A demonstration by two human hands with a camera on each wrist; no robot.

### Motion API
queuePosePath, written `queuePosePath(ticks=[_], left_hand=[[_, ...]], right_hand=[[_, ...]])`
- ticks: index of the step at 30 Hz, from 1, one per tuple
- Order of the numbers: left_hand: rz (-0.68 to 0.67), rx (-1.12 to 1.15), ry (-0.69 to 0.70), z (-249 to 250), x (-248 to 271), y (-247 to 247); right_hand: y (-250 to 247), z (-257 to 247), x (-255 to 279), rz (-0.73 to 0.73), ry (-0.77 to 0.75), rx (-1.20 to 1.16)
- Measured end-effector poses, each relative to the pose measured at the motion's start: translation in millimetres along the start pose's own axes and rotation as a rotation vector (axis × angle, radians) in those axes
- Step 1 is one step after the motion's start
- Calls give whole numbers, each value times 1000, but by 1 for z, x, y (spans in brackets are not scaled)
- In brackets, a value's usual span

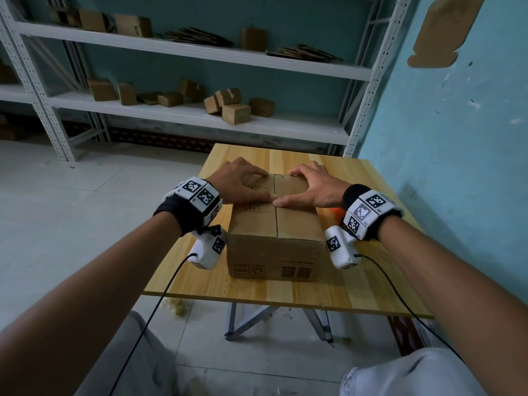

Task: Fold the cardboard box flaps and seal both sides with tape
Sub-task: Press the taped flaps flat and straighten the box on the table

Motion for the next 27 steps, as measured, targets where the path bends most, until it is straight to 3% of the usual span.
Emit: queuePosePath(ticks=[6,27], left_hand=[[85,34,28,-1,-4,6],[187,75,23,-13,-22,12]], right_hand=[[6,7,-5,95,-46,-174],[5,10,-22,409,-177,-156]])
Point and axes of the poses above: each hand's wrist, its own x-axis away from the middle knuckle, its own y-axis out of the palm, z = x × y, the point moved 4 cm from there along -x, towards the middle knuckle, and after that the axes turned 5 degrees about -z, right-handed, at the moved point
